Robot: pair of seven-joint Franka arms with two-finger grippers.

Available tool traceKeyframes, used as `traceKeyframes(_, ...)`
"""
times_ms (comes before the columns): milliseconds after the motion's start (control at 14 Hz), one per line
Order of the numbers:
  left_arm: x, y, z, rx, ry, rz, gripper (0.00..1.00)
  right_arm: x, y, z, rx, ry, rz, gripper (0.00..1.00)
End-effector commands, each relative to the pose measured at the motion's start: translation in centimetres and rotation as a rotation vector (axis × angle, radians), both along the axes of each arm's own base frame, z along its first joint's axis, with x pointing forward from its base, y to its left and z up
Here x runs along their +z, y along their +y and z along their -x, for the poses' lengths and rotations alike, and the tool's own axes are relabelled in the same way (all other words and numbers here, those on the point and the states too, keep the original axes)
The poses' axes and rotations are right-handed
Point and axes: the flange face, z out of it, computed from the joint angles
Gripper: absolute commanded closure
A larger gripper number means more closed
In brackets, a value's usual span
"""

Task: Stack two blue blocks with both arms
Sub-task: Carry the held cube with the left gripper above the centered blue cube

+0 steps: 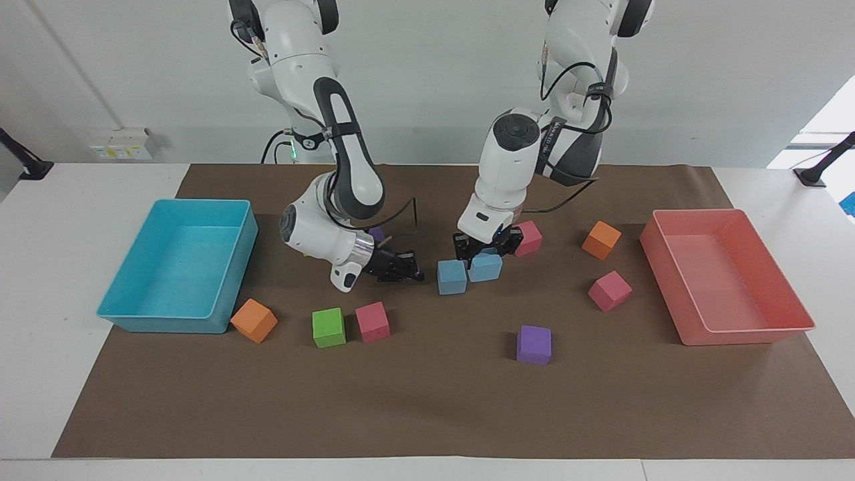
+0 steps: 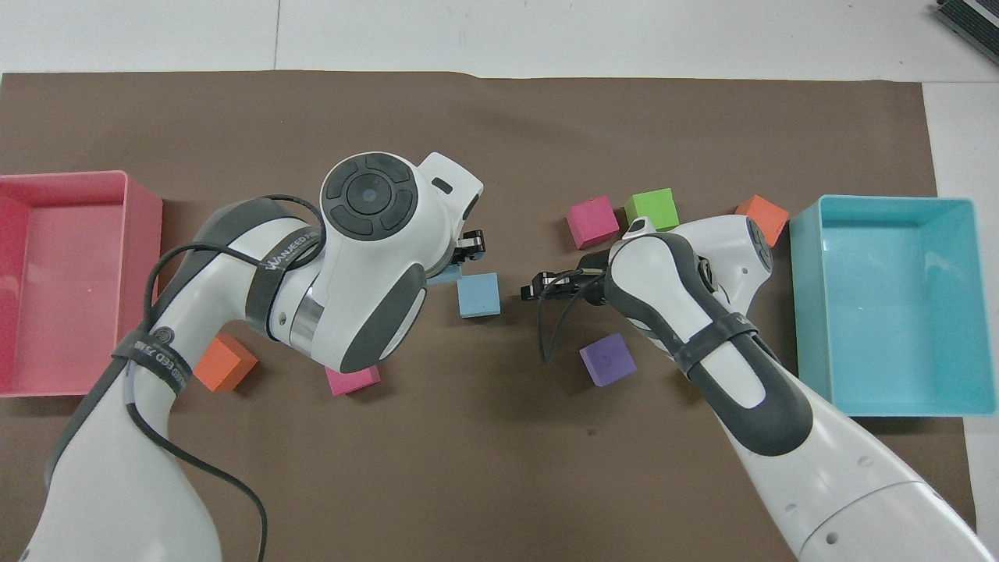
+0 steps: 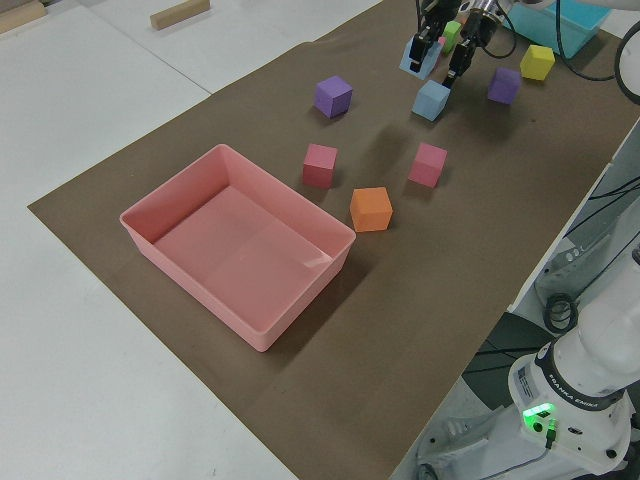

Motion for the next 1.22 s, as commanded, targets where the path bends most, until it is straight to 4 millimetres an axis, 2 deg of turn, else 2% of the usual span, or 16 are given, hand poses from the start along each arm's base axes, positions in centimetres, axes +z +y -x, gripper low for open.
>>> traceKeyframes(0,-0.2,-1.4,0.1,0.016,0.002,0.037,1.0,0.3,0.2,0.2,-0.035,-0.002,-0.011,1.0)
traceKeyframes(72,-1.6,-2.8,0.7,-0.004,0.01,0.034,1.0,0.3,0.2,0.2,-0.034,-0.001,-0.012,1.0)
traceKeyframes(143,-2.4,-3.3,1.0,-0.011,0.013,0.032,1.0,0.3,0.1,0.1,-0.035,-0.001,-0.012,1.0)
traceKeyframes(286,-3.3,-3.4,1.2,-0.012,0.02,0.026,1.0,0.3,0.1,0.1,-0.035,-0.001,-0.012,1.0)
traceKeyframes(501,-5.1,-3.9,2.8,-0.035,0.051,0.003,1.0,0.3,0.2,0.2,-0.036,-0.002,-0.012,1.0)
traceKeyframes(1145,-6.0,-4.5,3.5,-0.065,0.028,0.022,1.0,0.3,0.2,0.2,-0.036,0.0,-0.013,1.0)
